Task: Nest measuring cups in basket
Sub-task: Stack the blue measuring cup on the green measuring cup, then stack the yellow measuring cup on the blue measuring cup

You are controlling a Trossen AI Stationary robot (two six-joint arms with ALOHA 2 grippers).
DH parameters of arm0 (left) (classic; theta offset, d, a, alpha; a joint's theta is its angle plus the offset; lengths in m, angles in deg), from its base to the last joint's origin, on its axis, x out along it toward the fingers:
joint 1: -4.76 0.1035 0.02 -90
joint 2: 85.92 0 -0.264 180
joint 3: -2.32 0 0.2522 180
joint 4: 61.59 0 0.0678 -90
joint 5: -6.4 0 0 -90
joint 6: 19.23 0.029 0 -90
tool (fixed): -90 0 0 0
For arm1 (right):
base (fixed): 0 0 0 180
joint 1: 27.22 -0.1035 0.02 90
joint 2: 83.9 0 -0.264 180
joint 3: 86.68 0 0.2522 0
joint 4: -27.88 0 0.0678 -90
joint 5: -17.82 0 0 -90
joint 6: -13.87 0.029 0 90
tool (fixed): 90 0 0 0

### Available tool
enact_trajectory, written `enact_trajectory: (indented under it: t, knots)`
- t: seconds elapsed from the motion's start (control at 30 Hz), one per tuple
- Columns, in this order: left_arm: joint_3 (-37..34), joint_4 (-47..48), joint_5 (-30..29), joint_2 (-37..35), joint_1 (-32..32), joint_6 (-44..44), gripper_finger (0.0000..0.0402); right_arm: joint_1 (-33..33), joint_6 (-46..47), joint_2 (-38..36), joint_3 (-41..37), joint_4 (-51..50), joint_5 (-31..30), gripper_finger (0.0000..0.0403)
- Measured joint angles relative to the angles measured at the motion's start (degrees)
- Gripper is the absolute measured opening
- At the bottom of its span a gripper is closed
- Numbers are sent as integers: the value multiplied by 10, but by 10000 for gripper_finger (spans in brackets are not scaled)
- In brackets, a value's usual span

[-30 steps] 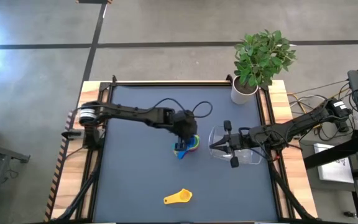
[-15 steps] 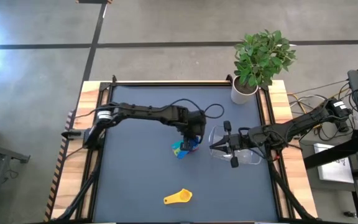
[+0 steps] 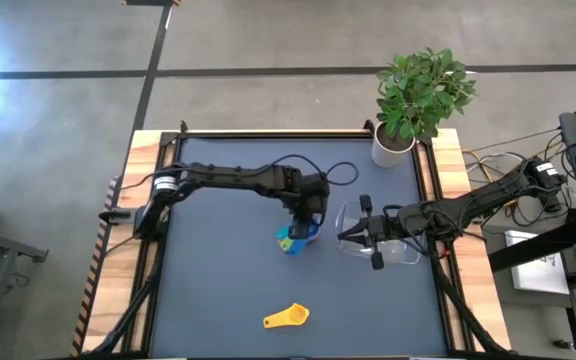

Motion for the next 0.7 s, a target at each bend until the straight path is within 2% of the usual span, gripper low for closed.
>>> enact_trajectory:
  t: [0.13, 0.3, 0.57, 0.7]
  knots:
    - [0, 49, -2, -31, 0, -14, 154, 0, 2, 0, 0, -2, 0, 9]
    - [-7, 44, -19, -91, -35, -101, 163, 0, 5, 0, 0, -15, 0, 9]
    - [-43, 29, -177, -120, -208, -214, 155, 0, 3, 0, -1, -18, 0, 9]
    - [-73, -20, -272, -118, -305, -236, 155, 0, -3, 0, -1, -10, -1, 9]
